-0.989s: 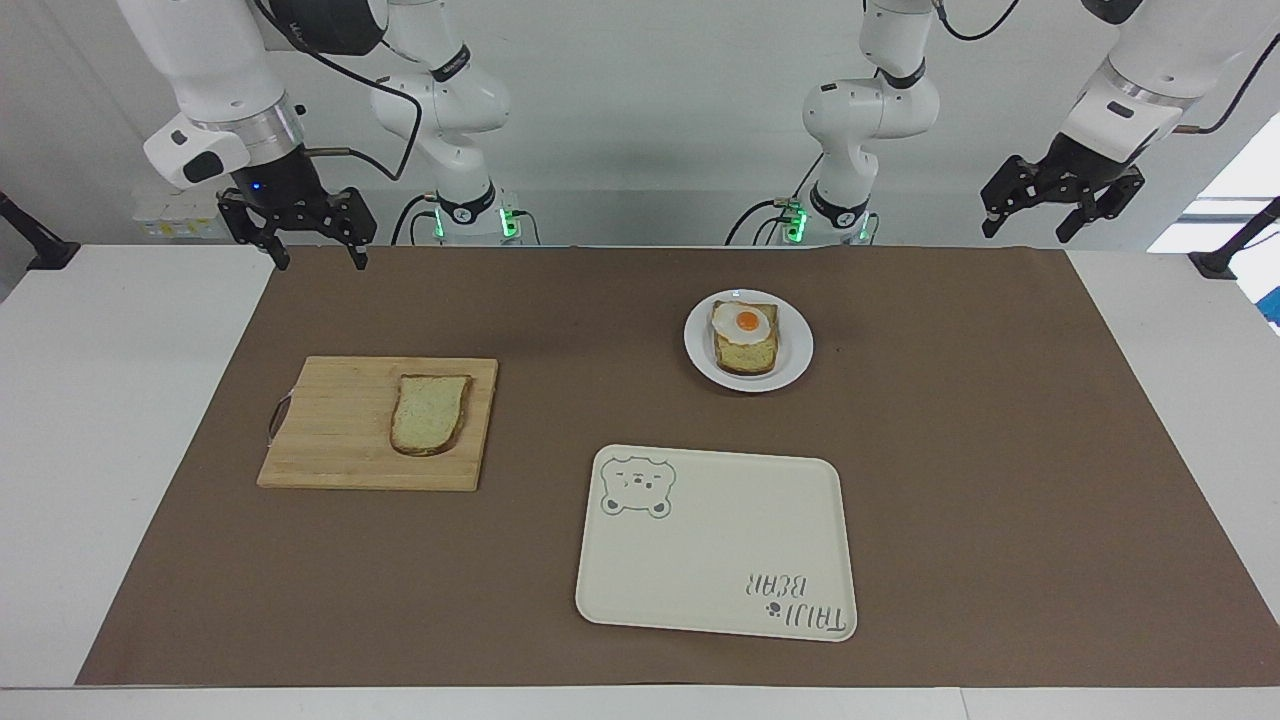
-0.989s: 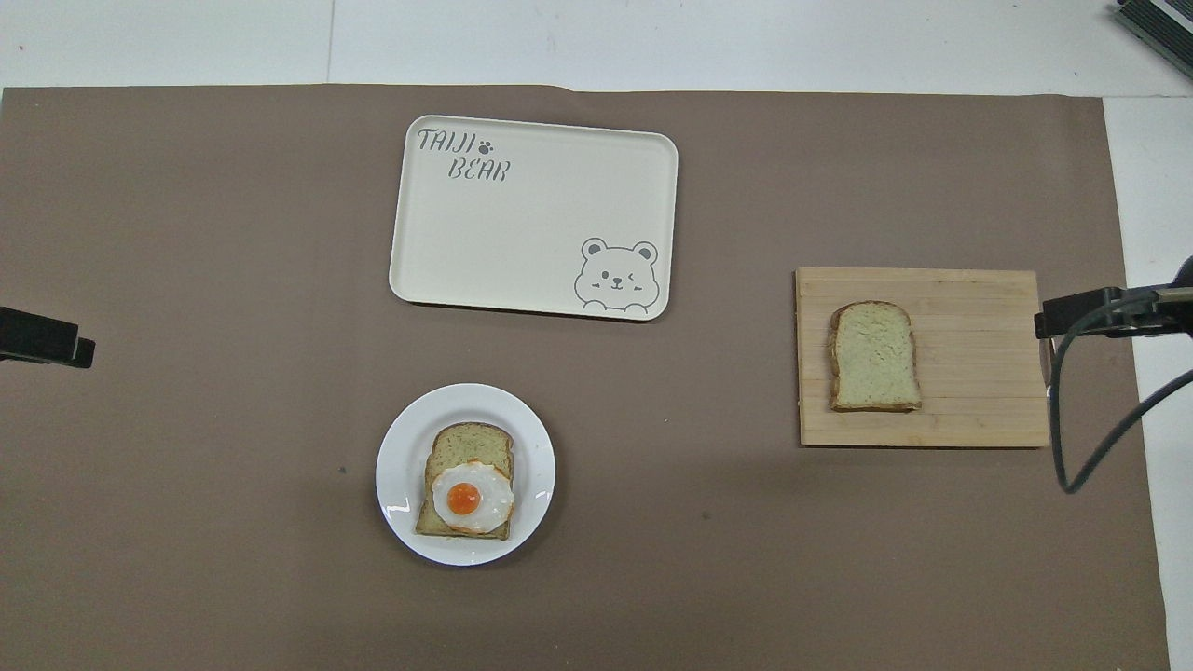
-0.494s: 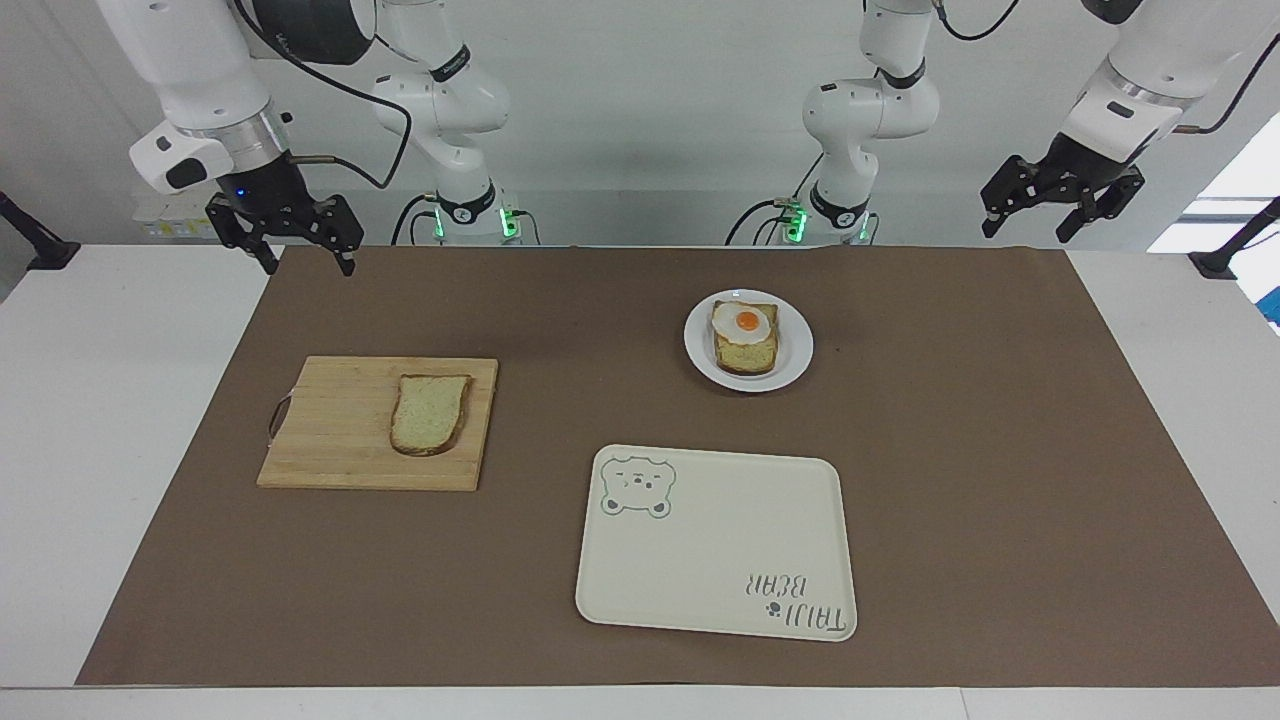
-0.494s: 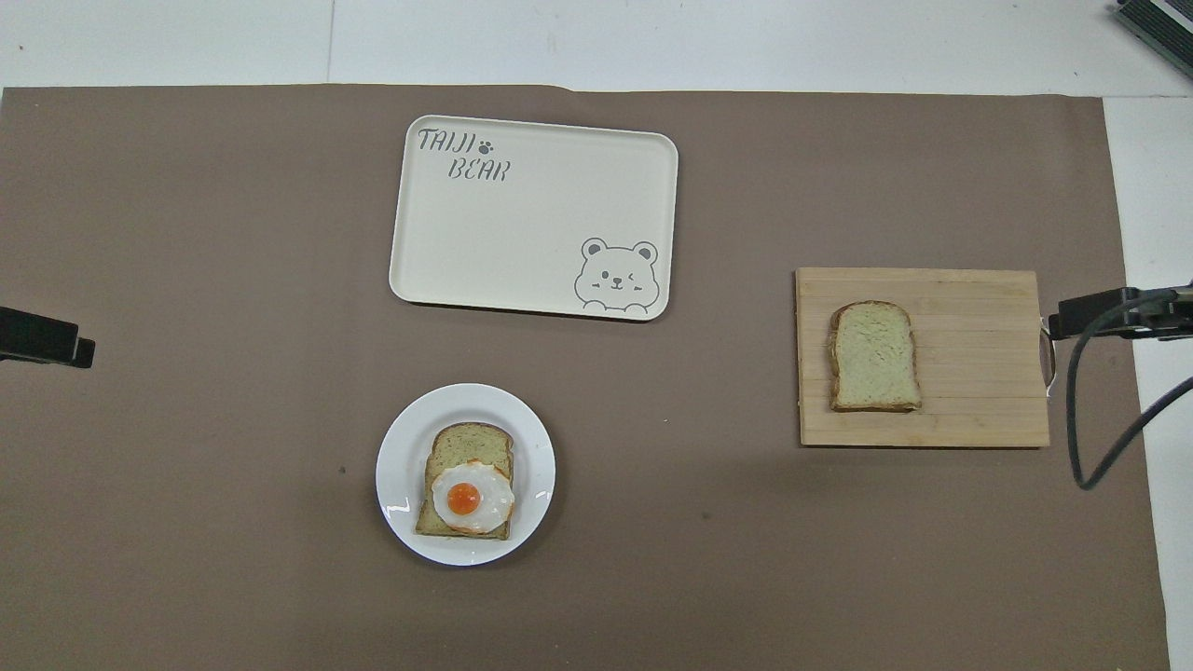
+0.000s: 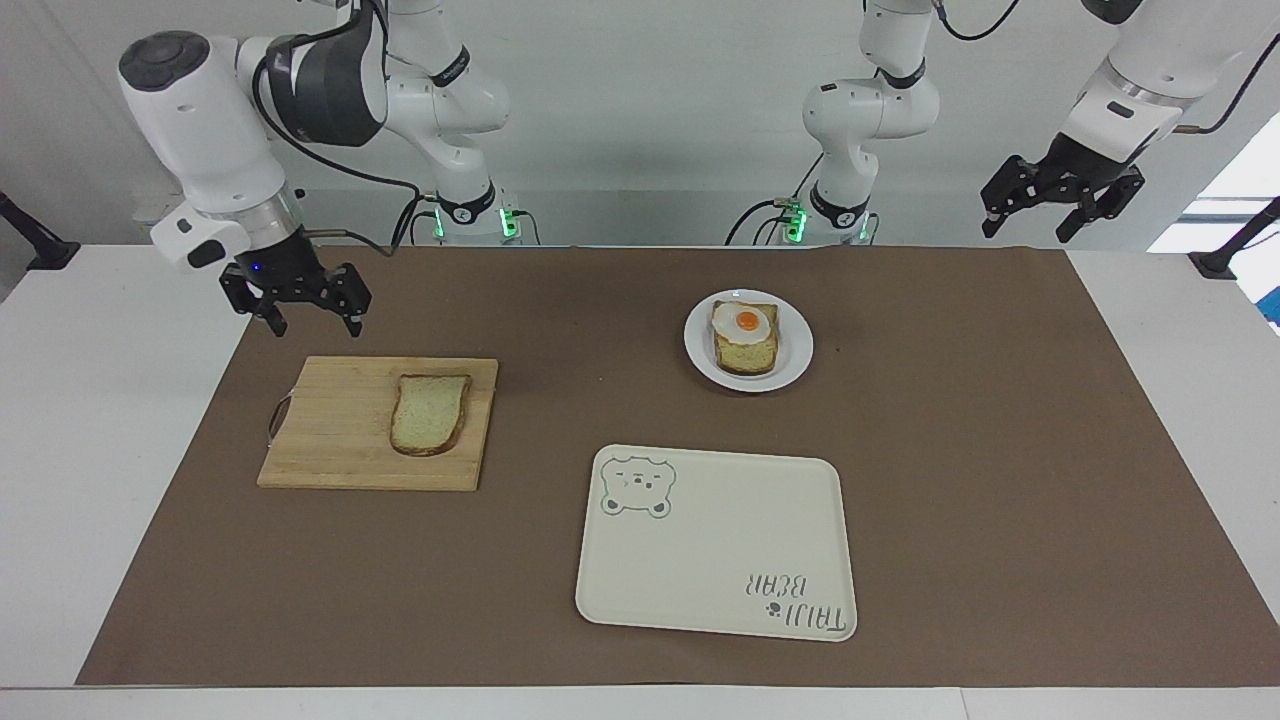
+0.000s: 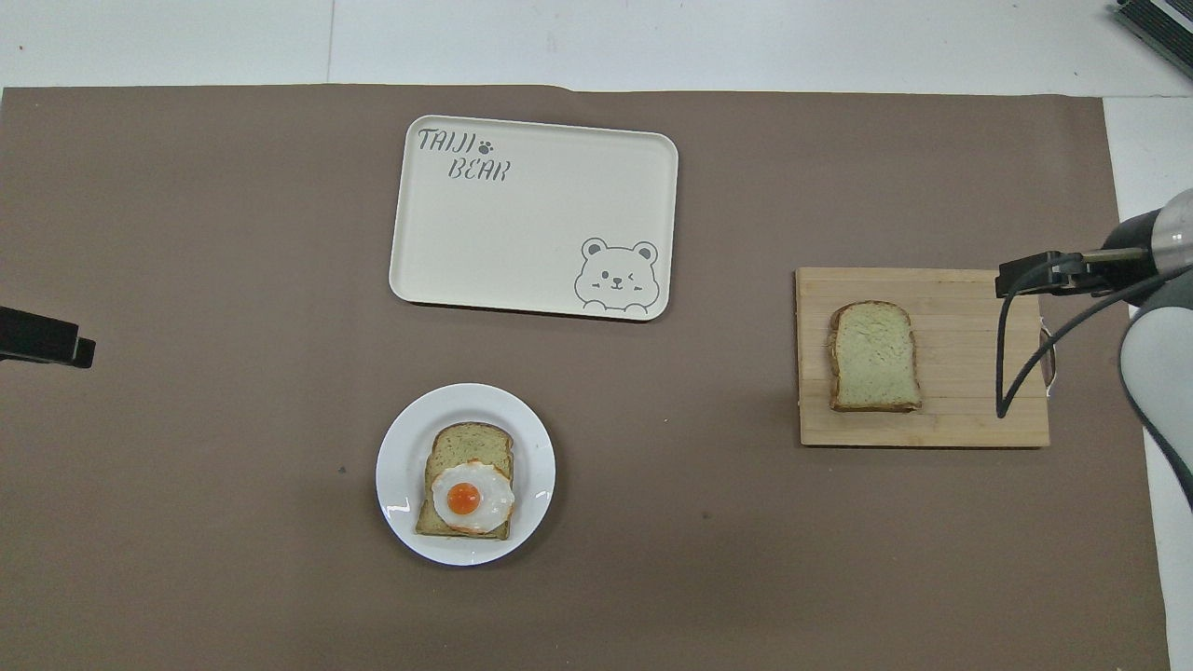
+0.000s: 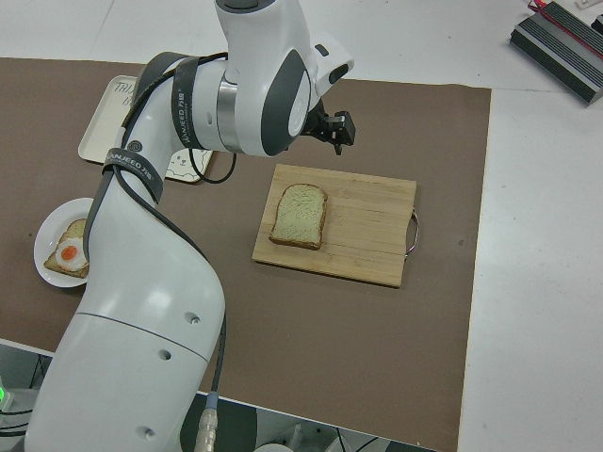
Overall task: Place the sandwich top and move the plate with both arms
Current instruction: 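Reach the right gripper over the bread slice on the wooden board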
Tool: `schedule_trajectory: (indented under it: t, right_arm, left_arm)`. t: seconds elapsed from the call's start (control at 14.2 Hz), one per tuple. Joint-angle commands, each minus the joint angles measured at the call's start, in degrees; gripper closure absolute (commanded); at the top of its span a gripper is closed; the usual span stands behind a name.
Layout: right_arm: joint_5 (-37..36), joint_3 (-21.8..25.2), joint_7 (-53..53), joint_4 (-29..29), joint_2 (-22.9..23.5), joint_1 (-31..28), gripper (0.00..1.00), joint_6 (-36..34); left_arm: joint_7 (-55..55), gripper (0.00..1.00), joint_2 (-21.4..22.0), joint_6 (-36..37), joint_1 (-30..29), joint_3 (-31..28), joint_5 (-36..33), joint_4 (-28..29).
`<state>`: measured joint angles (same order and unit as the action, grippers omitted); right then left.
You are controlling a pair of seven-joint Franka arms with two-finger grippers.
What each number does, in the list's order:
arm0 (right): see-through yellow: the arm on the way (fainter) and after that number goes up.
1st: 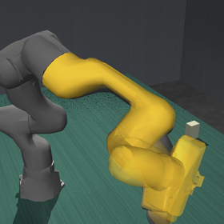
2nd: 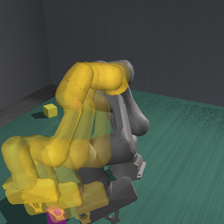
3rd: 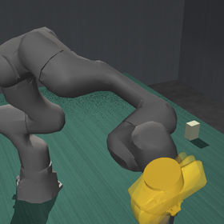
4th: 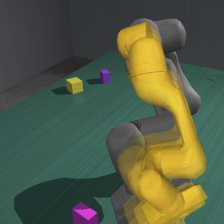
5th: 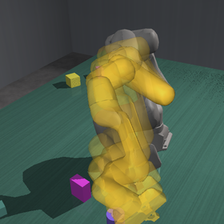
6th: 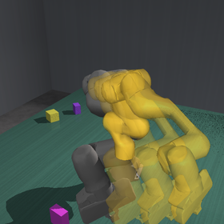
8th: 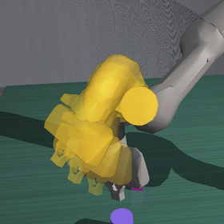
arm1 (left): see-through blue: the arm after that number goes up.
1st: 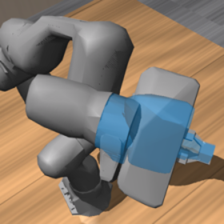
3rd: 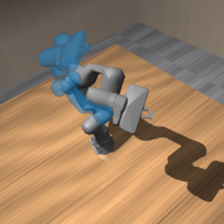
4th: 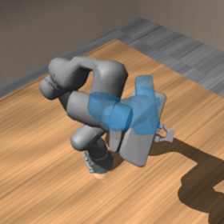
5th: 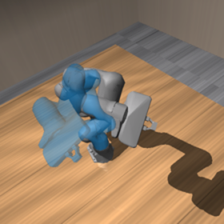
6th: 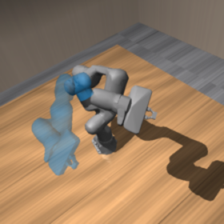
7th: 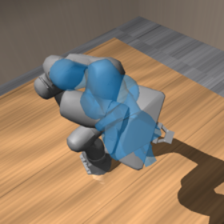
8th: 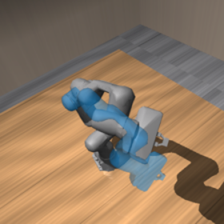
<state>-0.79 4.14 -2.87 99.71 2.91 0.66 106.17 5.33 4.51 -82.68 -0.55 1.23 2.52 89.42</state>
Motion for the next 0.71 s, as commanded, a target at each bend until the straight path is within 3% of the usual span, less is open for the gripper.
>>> schedule_trajectory:
  t: [0.0, 0.64]
  right_arm:
    - [0.27, -0.45, -2.05, 0.74, 0.42, -0.92, 0.00, 2.28]
    - [0.18, -0.45, -4.07, 0.92, 1.92, -0.83, 0.00, 2.29]
  left_arm:
    - [-0.05, 0.00, 1.11, 0.59, -0.42, 0.26, -0.50, 0.67]
    - [-0.05, 0.00, 1.11, 0.59, -0.42, 0.26, -0.50, 0.67]
